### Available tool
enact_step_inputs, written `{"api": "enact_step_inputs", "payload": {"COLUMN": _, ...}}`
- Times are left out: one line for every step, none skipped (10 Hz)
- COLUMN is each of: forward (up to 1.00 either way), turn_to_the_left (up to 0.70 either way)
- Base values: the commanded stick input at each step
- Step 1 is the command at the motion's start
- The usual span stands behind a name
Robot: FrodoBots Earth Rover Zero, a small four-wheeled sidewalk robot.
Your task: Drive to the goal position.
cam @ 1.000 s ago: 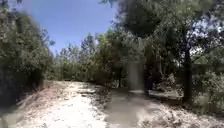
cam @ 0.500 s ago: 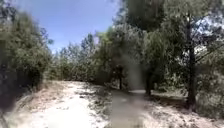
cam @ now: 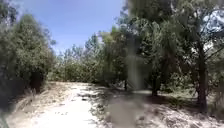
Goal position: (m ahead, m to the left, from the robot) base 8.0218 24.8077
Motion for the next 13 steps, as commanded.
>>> {"api": "enact_step_inputs", "payload": {"forward": 0.45, "turn_to_the_left": 0.02}}
{"api": "enact_step_inputs", "payload": {"forward": 0.45, "turn_to_the_left": 0.02}}
{"api": "enact_step_inputs", "payload": {"forward": 0.45, "turn_to_the_left": 0.02}}
{"api": "enact_step_inputs", "payload": {"forward": 0.45, "turn_to_the_left": 0.03}}
{"api": "enact_step_inputs", "payload": {"forward": 0.45, "turn_to_the_left": 0.04}}
{"api": "enact_step_inputs", "payload": {"forward": 0.45, "turn_to_the_left": 0.27}}
{"api": "enact_step_inputs", "payload": {"forward": 0.45, "turn_to_the_left": 0.20}}
{"api": "enact_step_inputs", "payload": {"forward": 0.45, "turn_to_the_left": 0.02}}
{"api": "enact_step_inputs", "payload": {"forward": 0.45, "turn_to_the_left": 0.02}}
{"api": "enact_step_inputs", "payload": {"forward": 0.45, "turn_to_the_left": 0.02}}
{"api": "enact_step_inputs", "payload": {"forward": 0.45, "turn_to_the_left": 0.07}}
{"api": "enact_step_inputs", "payload": {"forward": 0.45, "turn_to_the_left": 0.22}}
{"api": "enact_step_inputs", "payload": {"forward": 0.45, "turn_to_the_left": 0.27}}
